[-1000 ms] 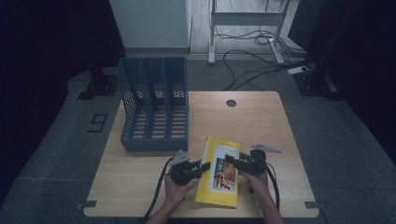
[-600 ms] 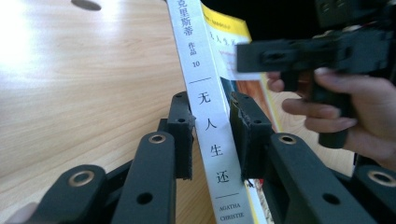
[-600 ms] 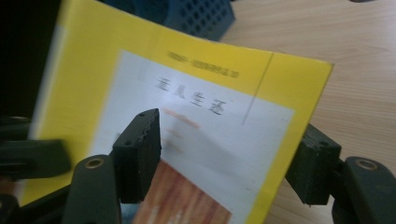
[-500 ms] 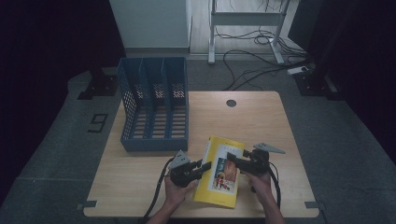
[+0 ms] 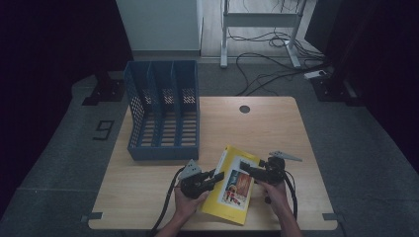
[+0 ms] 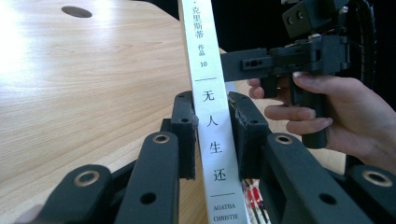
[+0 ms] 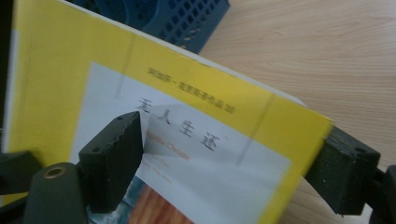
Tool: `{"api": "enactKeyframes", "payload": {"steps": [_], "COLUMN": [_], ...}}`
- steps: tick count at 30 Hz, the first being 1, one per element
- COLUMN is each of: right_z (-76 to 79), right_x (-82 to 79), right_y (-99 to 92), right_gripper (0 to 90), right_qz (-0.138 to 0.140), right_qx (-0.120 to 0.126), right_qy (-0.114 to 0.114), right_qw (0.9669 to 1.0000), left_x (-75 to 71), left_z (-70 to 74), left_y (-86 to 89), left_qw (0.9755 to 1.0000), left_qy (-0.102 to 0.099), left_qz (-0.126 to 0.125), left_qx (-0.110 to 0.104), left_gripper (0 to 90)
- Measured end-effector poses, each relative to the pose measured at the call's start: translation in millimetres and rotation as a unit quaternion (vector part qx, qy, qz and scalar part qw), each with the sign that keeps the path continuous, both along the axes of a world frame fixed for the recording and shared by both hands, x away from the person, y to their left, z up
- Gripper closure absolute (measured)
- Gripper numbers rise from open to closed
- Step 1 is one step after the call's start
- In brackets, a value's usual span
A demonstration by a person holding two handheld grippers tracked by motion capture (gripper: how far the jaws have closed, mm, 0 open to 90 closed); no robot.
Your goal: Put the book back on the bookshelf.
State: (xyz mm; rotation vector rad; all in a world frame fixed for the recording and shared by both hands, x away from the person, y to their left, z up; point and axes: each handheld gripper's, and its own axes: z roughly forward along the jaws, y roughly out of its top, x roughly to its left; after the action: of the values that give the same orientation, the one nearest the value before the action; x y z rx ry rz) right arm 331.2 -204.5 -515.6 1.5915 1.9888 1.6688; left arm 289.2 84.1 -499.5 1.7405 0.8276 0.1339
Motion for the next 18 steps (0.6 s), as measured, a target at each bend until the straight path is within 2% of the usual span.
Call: {"api": "enactKeyframes", "payload": {"steps": [3,7,9,13,14,15,16,18], "right_z": [2.6,9.3,15.2,31.5,34.6,37.4,38.9,41.8], "right_x": [-1.1,-4.1,-6.5,-14.3,-16.0,-17.5,-18.8,-21.5], "right_y": [0.7,2.7,3.8,3.7,4.1,5.0,6.3,13.4], "right_gripper": [17.8,18.2,19.4,24.8,24.7,29.3,30.3,35.5], "right_qz": [-0.002,-0.006,-0.009,-0.013,-0.009,-0.003,0.007,0.023], "right_qx": [-0.003,-0.012,-0.019,-0.021,-0.02,-0.02,-0.016,-0.022], "right_qy": [-0.004,-0.012,-0.022,-0.051,-0.059,-0.064,-0.069,-0.077], "right_qw": [1.0,0.9998,0.9996,0.9984,0.998,0.9977,0.9975,0.9965], "left_x": [0.5,-1.2,-2.5,-5.6,-5.7,-5.6,-5.8,-7.0], "left_z": [1.4,6.5,9.6,14.4,14.4,14.1,13.6,12.9], "left_y": [0.8,0.9,1.7,0.8,0.3,-0.3,-1.5,-3.9], "left_qw": [1.0,0.9999,0.9999,0.9995,0.9994,0.9994,0.9993,0.999], "left_qy": [0.001,-0.007,-0.01,-0.025,-0.027,-0.025,-0.025,-0.029], "left_qz": [-0.003,-0.01,-0.013,-0.015,-0.016,-0.021,-0.024,-0.024], "left_qx": [0.0,0.006,0.005,0.015,0.016,0.014,0.014,0.025], "left_gripper": [73.1,72.5,72.1,71.1,70.8,70.7,70.8,71.0]}}
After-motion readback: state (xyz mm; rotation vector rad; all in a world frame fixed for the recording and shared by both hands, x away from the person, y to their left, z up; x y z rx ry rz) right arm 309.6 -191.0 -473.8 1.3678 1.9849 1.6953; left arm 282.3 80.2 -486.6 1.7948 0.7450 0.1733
